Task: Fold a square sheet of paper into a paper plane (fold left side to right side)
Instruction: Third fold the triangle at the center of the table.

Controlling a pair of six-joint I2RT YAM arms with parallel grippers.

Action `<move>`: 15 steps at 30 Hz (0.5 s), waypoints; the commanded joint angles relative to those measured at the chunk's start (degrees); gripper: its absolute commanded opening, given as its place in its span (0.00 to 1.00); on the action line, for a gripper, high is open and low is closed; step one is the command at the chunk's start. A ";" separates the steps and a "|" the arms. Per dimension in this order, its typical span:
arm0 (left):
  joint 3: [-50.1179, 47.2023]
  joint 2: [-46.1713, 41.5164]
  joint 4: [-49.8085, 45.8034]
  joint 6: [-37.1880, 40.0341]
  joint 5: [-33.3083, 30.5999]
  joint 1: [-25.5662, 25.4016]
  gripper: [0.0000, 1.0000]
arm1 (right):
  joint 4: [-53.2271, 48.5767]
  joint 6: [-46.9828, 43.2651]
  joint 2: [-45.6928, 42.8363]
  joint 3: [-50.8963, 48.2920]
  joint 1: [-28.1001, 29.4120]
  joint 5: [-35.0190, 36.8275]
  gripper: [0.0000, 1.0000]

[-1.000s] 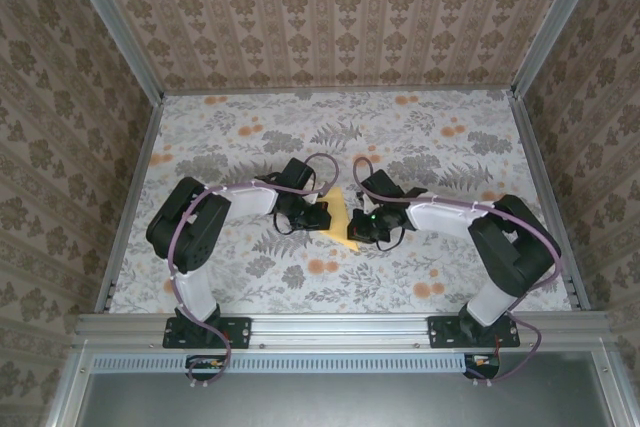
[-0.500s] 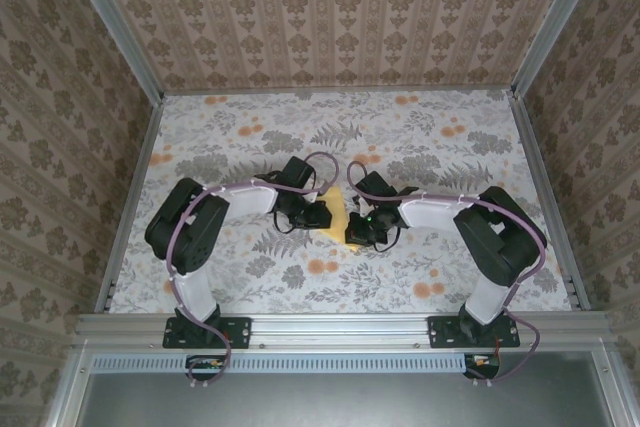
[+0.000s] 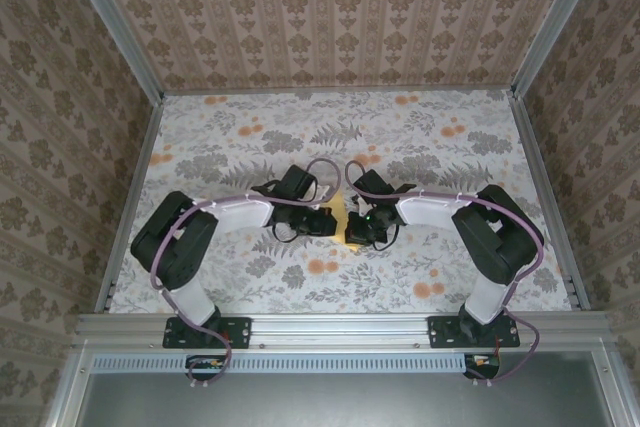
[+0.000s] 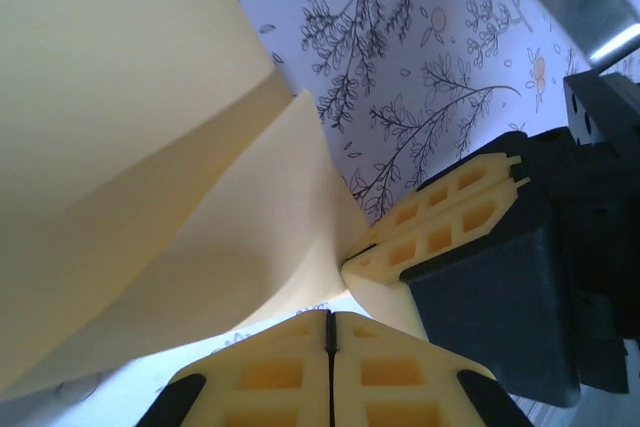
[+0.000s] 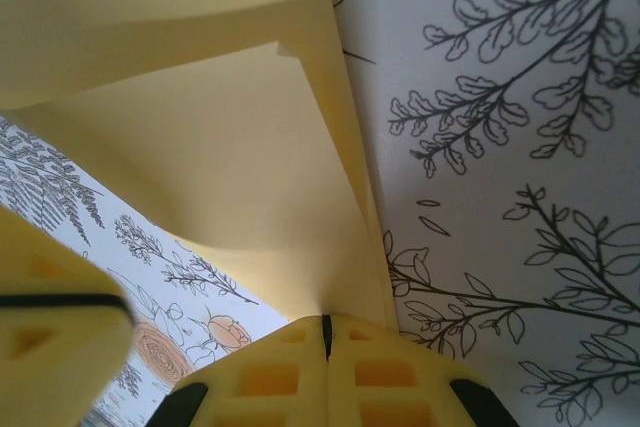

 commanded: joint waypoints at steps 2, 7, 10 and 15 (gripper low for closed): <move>1.52 3.03 0.86 0.16 1.78 -0.19 0.06 | -5.64 -1.21 2.72 -0.50 0.24 4.13 0.00; 1.83 4.70 0.44 0.89 0.96 -0.19 0.06 | -5.90 -1.31 2.78 -0.51 0.24 4.13 0.00; 2.01 5.22 -0.26 1.40 -0.23 0.21 0.05 | -6.15 -1.46 2.87 -0.48 0.28 4.07 0.00; 1.80 5.33 -1.89 2.11 -2.18 1.38 0.05 | -7.61 -2.16 2.80 -0.48 0.24 5.05 0.00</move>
